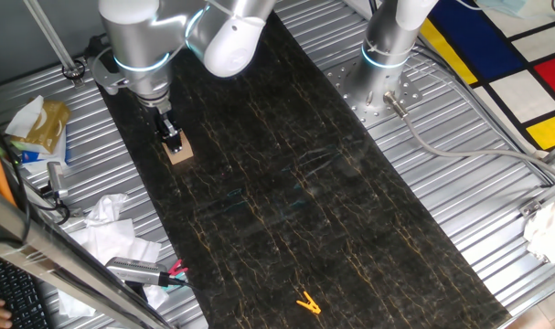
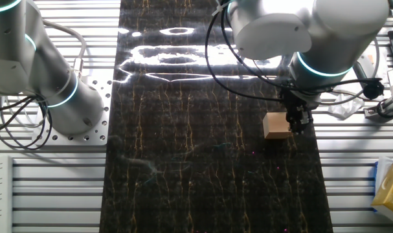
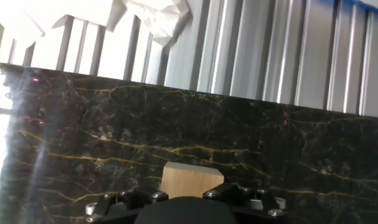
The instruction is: Hold a small block with the gripper and sweep it from left to right on the table
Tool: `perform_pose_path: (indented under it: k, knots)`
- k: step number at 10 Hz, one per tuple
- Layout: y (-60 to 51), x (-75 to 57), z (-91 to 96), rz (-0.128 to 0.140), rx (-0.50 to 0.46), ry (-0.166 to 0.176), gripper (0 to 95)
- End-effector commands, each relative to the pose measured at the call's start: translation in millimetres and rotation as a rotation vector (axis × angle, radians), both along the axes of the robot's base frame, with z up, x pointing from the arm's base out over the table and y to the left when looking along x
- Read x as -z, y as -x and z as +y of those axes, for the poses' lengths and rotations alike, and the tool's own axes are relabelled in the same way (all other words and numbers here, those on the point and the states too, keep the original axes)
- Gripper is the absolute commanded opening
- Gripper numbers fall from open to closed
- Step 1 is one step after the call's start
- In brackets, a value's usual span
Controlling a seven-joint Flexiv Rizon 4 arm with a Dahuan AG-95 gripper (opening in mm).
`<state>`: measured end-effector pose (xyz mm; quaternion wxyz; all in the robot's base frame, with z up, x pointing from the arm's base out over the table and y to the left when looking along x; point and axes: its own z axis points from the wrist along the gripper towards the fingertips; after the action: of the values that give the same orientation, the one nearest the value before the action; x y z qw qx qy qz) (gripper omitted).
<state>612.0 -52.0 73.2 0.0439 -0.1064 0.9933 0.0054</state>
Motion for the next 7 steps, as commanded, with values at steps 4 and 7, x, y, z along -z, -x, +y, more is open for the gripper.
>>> perform_pose_path:
  k: [4,7]
  knots:
    - [0.9,0.0,0.2,-0.01,-0.008,0.006,57.0]
    - [0.4,-0.2,0.3,-0.01,-0.025,0.008,76.0]
